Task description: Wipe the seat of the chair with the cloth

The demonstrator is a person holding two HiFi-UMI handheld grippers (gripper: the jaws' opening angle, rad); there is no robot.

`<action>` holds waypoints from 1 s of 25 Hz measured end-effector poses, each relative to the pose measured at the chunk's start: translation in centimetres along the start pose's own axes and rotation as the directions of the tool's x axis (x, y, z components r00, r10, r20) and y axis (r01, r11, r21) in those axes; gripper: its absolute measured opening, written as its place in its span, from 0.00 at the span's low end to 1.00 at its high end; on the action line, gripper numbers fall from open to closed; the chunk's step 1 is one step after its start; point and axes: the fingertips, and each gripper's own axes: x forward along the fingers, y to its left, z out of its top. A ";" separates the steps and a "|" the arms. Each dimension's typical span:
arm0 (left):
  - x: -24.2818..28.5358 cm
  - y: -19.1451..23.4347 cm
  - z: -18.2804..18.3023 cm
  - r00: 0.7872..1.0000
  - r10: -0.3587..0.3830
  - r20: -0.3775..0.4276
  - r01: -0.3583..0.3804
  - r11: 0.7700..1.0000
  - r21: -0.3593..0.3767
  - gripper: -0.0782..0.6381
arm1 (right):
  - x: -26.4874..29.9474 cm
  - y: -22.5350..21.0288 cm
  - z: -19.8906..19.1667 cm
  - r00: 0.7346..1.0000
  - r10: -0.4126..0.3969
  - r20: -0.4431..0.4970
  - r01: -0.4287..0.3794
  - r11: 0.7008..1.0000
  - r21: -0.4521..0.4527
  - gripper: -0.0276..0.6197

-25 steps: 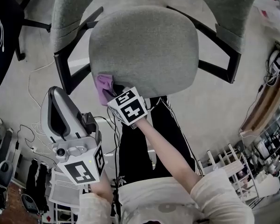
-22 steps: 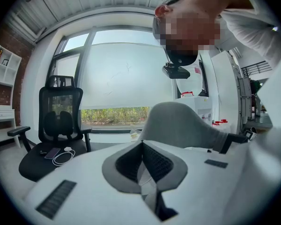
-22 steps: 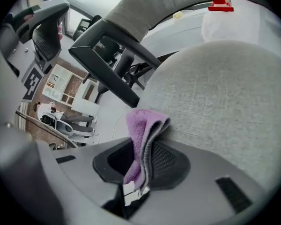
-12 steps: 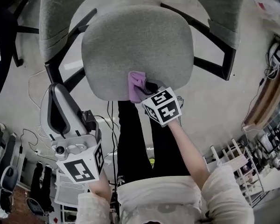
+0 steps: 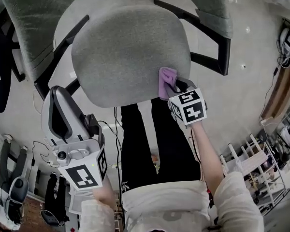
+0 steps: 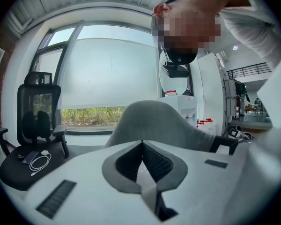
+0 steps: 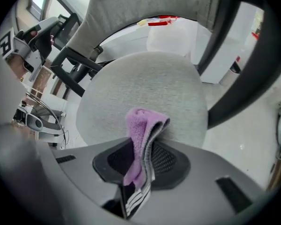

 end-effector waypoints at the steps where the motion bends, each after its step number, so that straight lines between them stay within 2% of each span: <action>1: 0.2 -0.4 0.1 1.000 -0.006 0.000 0.006 1.000 0.003 0.13 | -0.4 -1.1 -0.3 1.000 -0.017 -0.002 0.017 1.000 0.012 0.19; 8: 1.3 -3.1 1.2 0.999 -0.043 0.007 0.043 0.999 0.013 0.13 | -2.3 -6.1 -1.5 0.993 -0.119 -0.015 0.119 0.993 0.013 0.19; 15: 1.7 -4.5 2.2 0.998 -0.066 0.017 0.066 0.997 0.029 0.13 | -3.2 -9.1 -2.5 0.980 -0.197 -0.033 0.198 0.980 0.037 0.19; 22: 1.9 -4.7 3.4 0.996 -0.077 0.045 0.076 0.997 0.031 0.13 | -3.5 -10.1 -3.0 0.961 -0.268 -0.075 0.272 0.961 0.057 0.19; 25: 2.0 -4.8 5.4 0.993 -0.082 0.084 0.081 0.996 0.021 0.13 | -4.7 -8.8 -1.7 0.963 -0.262 -0.059 0.267 0.959 0.097 0.18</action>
